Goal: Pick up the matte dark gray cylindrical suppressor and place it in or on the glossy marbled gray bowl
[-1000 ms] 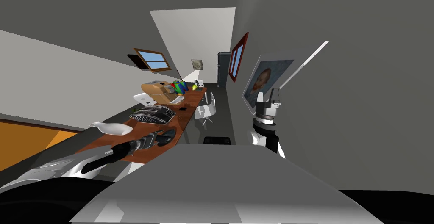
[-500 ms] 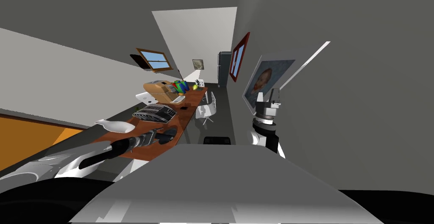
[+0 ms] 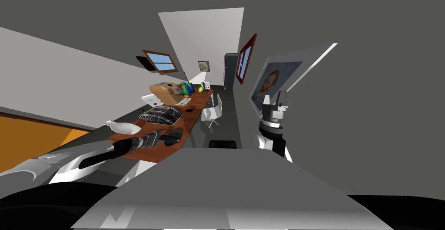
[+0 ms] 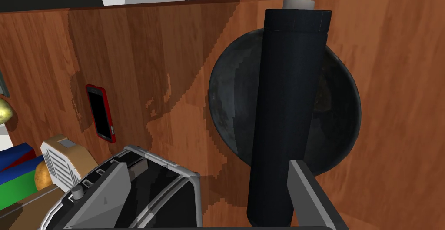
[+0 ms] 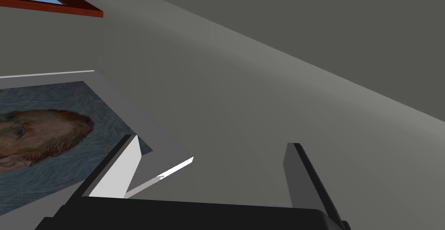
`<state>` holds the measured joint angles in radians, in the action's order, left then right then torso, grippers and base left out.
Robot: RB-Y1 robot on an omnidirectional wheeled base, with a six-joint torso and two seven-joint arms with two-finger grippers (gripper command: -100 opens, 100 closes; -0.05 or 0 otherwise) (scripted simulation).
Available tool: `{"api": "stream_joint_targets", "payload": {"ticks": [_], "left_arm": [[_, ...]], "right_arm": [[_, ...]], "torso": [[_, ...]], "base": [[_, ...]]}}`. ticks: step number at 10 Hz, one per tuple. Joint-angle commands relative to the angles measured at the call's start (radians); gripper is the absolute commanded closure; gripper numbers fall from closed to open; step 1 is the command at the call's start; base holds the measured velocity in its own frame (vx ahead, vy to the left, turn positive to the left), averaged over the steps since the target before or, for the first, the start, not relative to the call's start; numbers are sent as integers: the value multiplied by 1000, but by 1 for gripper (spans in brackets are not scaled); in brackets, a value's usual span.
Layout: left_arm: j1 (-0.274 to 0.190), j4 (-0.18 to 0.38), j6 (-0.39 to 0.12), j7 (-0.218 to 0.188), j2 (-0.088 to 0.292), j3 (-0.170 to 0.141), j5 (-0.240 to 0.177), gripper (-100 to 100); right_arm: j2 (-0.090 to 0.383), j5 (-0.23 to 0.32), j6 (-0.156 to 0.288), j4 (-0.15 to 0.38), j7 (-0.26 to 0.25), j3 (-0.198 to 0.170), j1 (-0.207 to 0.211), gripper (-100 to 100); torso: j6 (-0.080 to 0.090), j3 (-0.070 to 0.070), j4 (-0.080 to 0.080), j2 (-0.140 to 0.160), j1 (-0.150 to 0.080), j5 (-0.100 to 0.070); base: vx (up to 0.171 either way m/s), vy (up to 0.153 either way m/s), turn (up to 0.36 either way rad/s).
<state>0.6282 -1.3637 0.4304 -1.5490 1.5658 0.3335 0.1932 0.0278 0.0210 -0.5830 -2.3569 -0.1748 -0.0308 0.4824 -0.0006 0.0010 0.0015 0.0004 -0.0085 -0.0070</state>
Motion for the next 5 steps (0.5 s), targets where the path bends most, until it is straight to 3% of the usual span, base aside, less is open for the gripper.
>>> {"api": "stream_joint_targets", "payload": {"ticks": [1, 5], "left_arm": [[0, 0, 0, 0, 0, 0, 0, 0], [0, 0, 0, 0, 0, 0, 0, 0]], "right_arm": [[0, 0, 0, 0, 0, 0, 0, 0], [0, 0, 0, 0, 0, 0, 0, 0]], "torso": [[0, 0, 0, 0, 0, 0], [0, 0, 0, 0, 0, 0]], "base": [[0, 0, 0], [0, 0, 0]]}}
